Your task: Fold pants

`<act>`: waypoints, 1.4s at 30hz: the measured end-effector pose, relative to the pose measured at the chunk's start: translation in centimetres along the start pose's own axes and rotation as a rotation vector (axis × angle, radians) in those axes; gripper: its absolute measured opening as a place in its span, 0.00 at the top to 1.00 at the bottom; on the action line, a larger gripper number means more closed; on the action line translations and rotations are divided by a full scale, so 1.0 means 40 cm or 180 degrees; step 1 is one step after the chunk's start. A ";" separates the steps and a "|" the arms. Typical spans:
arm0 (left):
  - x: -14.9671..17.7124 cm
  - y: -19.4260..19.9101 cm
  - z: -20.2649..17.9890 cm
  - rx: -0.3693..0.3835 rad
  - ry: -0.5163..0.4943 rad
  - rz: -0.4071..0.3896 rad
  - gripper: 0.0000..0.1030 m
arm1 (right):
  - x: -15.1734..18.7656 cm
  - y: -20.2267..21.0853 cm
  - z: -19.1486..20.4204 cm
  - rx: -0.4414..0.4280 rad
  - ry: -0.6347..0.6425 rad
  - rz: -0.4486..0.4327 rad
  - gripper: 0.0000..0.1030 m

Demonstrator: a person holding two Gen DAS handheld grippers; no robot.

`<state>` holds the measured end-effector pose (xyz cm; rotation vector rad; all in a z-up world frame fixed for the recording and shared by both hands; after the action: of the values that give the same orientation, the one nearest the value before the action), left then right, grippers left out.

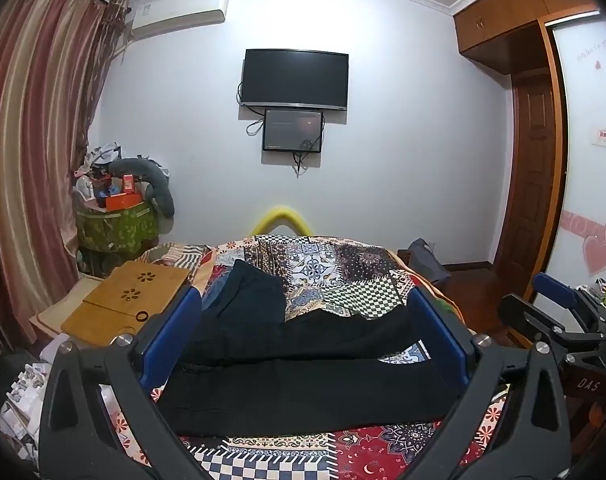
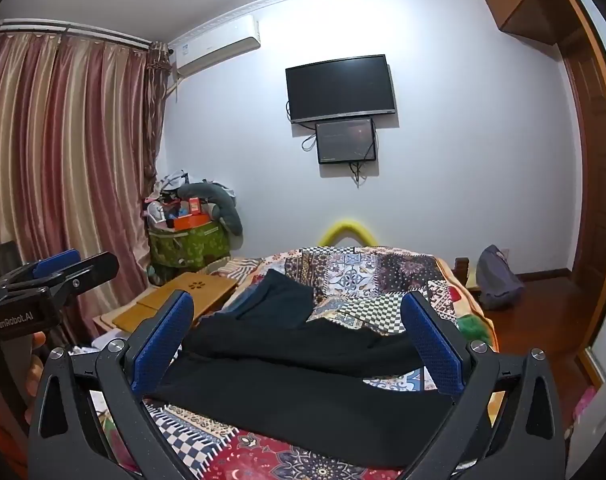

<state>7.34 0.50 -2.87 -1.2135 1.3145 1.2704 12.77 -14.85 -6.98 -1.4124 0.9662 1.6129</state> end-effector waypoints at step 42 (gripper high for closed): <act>-0.022 0.018 -0.012 0.0009 -0.0022 -0.0010 0.00 | -0.001 -0.007 -0.012 0.0024 -0.0022 0.0007 0.00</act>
<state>6.73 0.07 -1.89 -1.2076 1.3085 1.2691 13.24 -15.19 -7.01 -1.4002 0.9693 1.6131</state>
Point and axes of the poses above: each gripper's, at about its wrist camera, not at the fingertips, and y roughly against the way its jaws point, z to its left, x to its underside, the point moved 7 cm from there along -y, roughly the way its jaws point, and after that the axes turned 9 degrees about -z, right-handed, at the moved point
